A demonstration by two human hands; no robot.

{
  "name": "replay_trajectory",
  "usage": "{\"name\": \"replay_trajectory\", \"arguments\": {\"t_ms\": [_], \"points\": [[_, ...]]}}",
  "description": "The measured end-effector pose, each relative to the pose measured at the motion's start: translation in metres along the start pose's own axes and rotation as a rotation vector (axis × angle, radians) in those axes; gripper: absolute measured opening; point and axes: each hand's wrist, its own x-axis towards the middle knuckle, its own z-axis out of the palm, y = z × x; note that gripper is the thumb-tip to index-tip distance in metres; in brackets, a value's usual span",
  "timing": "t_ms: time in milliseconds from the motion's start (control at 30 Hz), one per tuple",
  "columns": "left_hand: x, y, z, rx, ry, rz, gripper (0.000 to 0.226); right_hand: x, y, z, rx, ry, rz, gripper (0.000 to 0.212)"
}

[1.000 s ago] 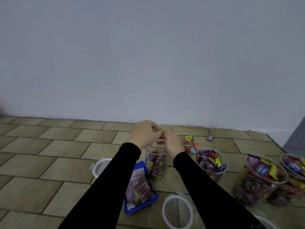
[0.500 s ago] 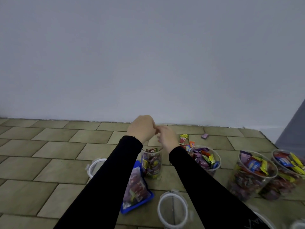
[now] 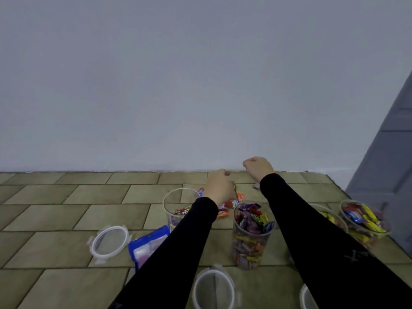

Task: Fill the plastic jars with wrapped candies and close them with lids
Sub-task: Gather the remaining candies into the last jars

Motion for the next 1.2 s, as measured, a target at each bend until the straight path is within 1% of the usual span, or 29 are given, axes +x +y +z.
{"name": "replay_trajectory", "arguments": {"t_ms": [100,200,267,300,333,400,433,500,567,600,633,700,733,767,800,833,867,900,933,1000,1067,1133,1200], "points": [[0.007,-0.011,0.018,-0.024,-0.011,-0.065,0.039,0.015,0.029,0.001,-0.078,-0.017,0.071,0.029],[0.019,-0.028,0.039,0.099,0.026,-0.075,0.040,0.024,0.044,0.002,-0.259,-0.033,0.077,0.029],[0.024,-0.038,0.050,0.204,0.013,-0.095,0.046,0.032,0.053,0.003,-0.392,-0.060,0.085,0.032],[0.024,-0.043,0.054,0.277,0.001,-0.093,0.051,0.036,0.058,0.004,-0.464,-0.089,0.089,0.039],[0.026,-0.049,0.058,0.350,-0.011,-0.089,0.058,0.042,0.062,0.004,-0.526,-0.129,0.092,0.050],[0.030,-0.059,0.066,0.402,-0.040,-0.102,0.070,0.052,0.068,0.006,-0.561,-0.211,0.111,0.075],[0.033,-0.063,0.069,0.404,-0.045,-0.108,0.073,0.056,0.071,0.007,-0.579,-0.241,0.116,0.086],[0.041,-0.073,0.075,0.444,-0.042,-0.118,0.076,0.065,0.074,0.012,-0.710,-0.306,0.119,0.105],[0.049,-0.081,0.081,0.481,-0.032,-0.143,0.080,0.075,0.080,0.020,-0.834,-0.356,0.155,0.118],[0.051,-0.084,0.083,0.487,-0.014,-0.162,0.086,0.079,0.085,0.025,-0.818,-0.353,0.178,0.115],[0.055,-0.087,0.086,0.481,0.012,-0.182,0.096,0.090,0.092,0.030,-0.740,-0.339,0.203,0.103],[0.060,-0.089,0.090,0.464,0.055,-0.216,0.126,0.104,0.098,0.034,-0.625,-0.329,0.190,0.071],[0.063,-0.092,0.093,0.464,0.063,-0.232,0.136,0.108,0.103,0.036,-0.618,-0.332,0.188,0.065],[0.066,-0.094,0.095,0.464,0.061,-0.251,0.140,0.112,0.106,0.038,-0.644,-0.341,0.192,0.067],[0.068,-0.096,0.097,0.464,0.061,-0.265,0.140,0.113,0.106,0.039,-0.697,-0.363,0.192,0.077],[0.069,-0.096,0.098,0.457,0.058,-0.277,0.137,0.111,0.105,0.041,-0.769,-0.411,0.190,0.092],[0.072,-0.096,0.100,0.452,0.059,-0.291,0.129,0.108,0.103,0.042,-0.860,-0.454,0.157,0.104],[0.074,-0.095,0.102,0.453,0.063,-0.306,0.120,0.105,0.100,0.042,-0.930,-0.485,0.101,0.109],[0.078,-0.095,0.103,0.455,0.074,-0.317,0.113,0.103,0.097,0.043,-0.949,-0.506,0.032,0.105],[0.084,-0.096,0.105,0.476,0.106,-0.327,0.105,0.100,0.092,0.046,-0.901,-0.520,-0.117,0.088],[0.090,-0.100,0.106,0.493,0.189,-0.292,0.100,0.096,0.091,0.051,-0.826,-0.532,-0.211,0.077],[0.095,-0.107,0.112,0.499,0.345,-0.188,0.082,0.092,0.095,0.057,-0.758,-0.457,-0.261,0.067],[0.097,-0.112,0.114,0.517,0.408,-0.118,0.062,0.085,0.102,0.062,-0.772,-0.302,-0.358,0.056]]}}
